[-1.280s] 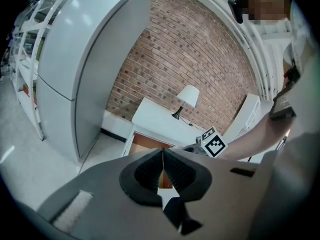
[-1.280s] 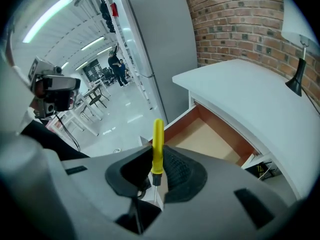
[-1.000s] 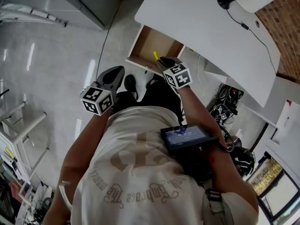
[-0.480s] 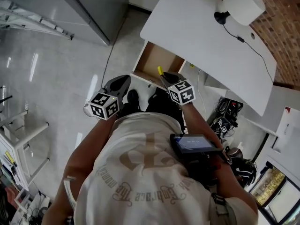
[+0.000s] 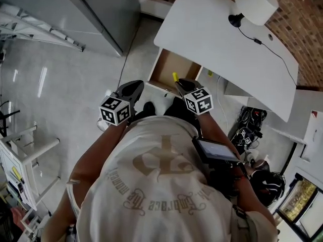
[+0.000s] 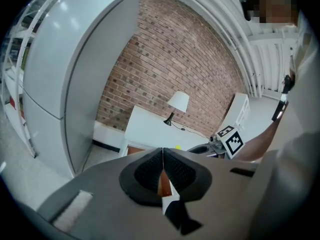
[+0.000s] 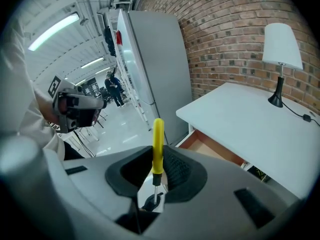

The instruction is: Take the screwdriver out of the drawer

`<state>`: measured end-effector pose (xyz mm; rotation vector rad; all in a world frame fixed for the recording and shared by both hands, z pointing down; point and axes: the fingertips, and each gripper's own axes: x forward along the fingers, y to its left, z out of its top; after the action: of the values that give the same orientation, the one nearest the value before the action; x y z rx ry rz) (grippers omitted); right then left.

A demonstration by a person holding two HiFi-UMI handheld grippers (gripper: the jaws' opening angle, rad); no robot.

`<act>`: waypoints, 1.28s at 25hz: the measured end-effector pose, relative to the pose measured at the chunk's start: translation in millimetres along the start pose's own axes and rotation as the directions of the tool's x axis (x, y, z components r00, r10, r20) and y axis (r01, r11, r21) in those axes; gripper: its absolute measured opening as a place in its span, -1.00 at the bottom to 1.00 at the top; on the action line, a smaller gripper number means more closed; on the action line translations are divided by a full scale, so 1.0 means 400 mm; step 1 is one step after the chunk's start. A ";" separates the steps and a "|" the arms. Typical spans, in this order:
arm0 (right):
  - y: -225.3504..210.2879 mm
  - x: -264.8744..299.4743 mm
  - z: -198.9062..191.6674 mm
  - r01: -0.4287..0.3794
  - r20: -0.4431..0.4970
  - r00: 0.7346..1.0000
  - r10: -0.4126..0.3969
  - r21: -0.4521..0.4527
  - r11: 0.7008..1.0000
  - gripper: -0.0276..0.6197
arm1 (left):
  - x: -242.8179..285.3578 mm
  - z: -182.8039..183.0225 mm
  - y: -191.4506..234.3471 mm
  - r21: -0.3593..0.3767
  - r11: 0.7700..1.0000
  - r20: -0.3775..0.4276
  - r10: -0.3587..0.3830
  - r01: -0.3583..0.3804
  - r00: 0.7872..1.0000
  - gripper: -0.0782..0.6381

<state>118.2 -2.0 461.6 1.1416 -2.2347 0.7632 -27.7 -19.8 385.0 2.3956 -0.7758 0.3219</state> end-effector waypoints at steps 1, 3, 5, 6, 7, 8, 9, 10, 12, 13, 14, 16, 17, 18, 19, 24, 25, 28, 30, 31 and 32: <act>0.003 -0.006 -0.002 0.004 0.004 1.000 -0.004 0.003 1.000 -0.75 | 0.001 0.002 -0.003 0.008 1.000 -0.002 -0.007 0.007 1.000 -0.76; 0.012 -0.019 -0.005 0.014 0.011 1.000 -0.014 0.007 1.000 -0.75 | 0.002 0.005 -0.008 0.021 1.000 -0.007 -0.022 0.023 1.000 -0.76; 0.023 -0.021 -0.001 0.021 0.023 1.000 -0.021 0.010 1.000 -0.75 | 0.000 0.011 -0.004 0.033 0.999 -0.012 -0.034 0.035 0.999 -0.76; 0.026 -0.022 0.003 0.024 0.030 0.999 -0.024 0.013 1.000 -0.75 | 0.001 0.016 -0.002 0.040 0.998 -0.014 -0.039 0.039 0.999 -0.76; 0.025 -0.025 0.006 0.029 0.036 0.999 -0.029 0.017 0.999 -0.75 | 0.005 0.021 -0.004 0.047 0.998 -0.016 -0.044 0.044 0.999 -0.76; 0.022 -0.033 0.006 0.035 0.042 0.999 -0.035 0.020 0.999 -0.75 | 0.012 0.024 -0.009 0.054 0.997 -0.018 -0.050 0.051 0.999 -0.76; 0.017 -0.043 0.003 0.042 0.045 0.998 -0.043 0.025 0.999 -0.75 | 0.020 0.024 -0.018 0.060 0.996 -0.022 -0.058 0.059 0.998 -0.76; 0.013 -0.055 -0.004 0.050 0.048 0.998 -0.051 0.032 0.998 -0.75 | 0.028 0.021 -0.030 0.065 0.995 -0.026 -0.067 0.069 0.997 -0.76; 0.006 -0.080 -0.019 0.067 0.058 0.996 -0.070 0.054 0.996 -0.75 | 0.041 0.014 -0.053 0.074 0.993 -0.036 -0.088 0.090 0.995 -0.76; 0.003 -0.092 -0.023 0.075 0.067 0.995 -0.080 0.071 0.995 -0.75 | 0.045 0.011 -0.063 0.079 0.992 -0.041 -0.098 0.101 0.994 -0.76; 0.000 -0.102 -0.024 0.083 0.079 0.993 -0.090 0.088 0.993 -0.75 | 0.048 0.009 -0.072 0.083 0.990 -0.045 -0.108 0.111 0.993 -0.76; -0.002 -0.121 -0.020 0.095 0.107 0.988 -0.108 0.120 0.988 -0.75 | 0.051 0.005 -0.086 0.091 0.987 -0.054 -0.125 0.130 0.991 -0.76; -0.002 -0.129 -0.017 0.099 0.120 0.986 -0.115 0.132 0.986 -0.75 | 0.052 0.003 -0.093 0.095 0.986 -0.058 -0.133 0.138 0.989 -0.76; -0.001 -0.138 -0.013 0.103 0.134 0.983 -0.122 0.141 0.985 -0.75 | 0.053 0.001 -0.100 0.099 0.984 -0.063 -0.140 0.145 0.988 -0.76; 0.000 -0.148 -0.008 0.106 0.149 0.981 -0.128 0.147 0.983 -0.75 | 0.056 -0.001 -0.106 0.103 0.983 -0.067 -0.147 0.153 0.987 -0.76; -0.001 -0.201 0.029 0.107 0.235 0.962 -0.142 0.157 0.982 -0.75 | 0.073 0.009 -0.142 0.135 0.976 -0.059 -0.162 0.169 0.985 -0.76; -0.001 -0.215 0.032 0.107 0.251 0.957 -0.145 0.158 0.982 -0.75 | 0.078 0.010 -0.152 0.142 0.975 -0.057 -0.163 0.170 0.985 -0.76; -0.004 -0.257 0.024 0.112 0.294 0.942 -0.160 0.175 0.978 -0.75 | 0.092 0.004 -0.183 0.154 0.971 -0.059 -0.173 0.180 0.983 -0.76; -0.009 -0.272 0.032 0.112 0.316 0.934 -0.164 0.176 0.978 -0.75 | 0.100 0.012 -0.189 0.160 0.971 -0.053 -0.174 0.180 0.983 -0.76; -0.009 -0.278 0.038 0.113 0.323 0.932 -0.165 0.175 0.978 -0.75 | 0.101 0.018 -0.190 0.161 0.970 -0.048 -0.175 0.180 0.983 -0.76; -0.006 -0.282 0.043 0.114 0.328 0.930 -0.166 0.172 0.979 -0.75 | 0.098 0.023 -0.192 0.161 0.970 -0.042 -0.177 0.182 0.983 -0.76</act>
<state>174.9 47.1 375.7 1.5952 -2.3684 0.7288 50.0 7.0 357.4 2.5886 -0.5322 0.3562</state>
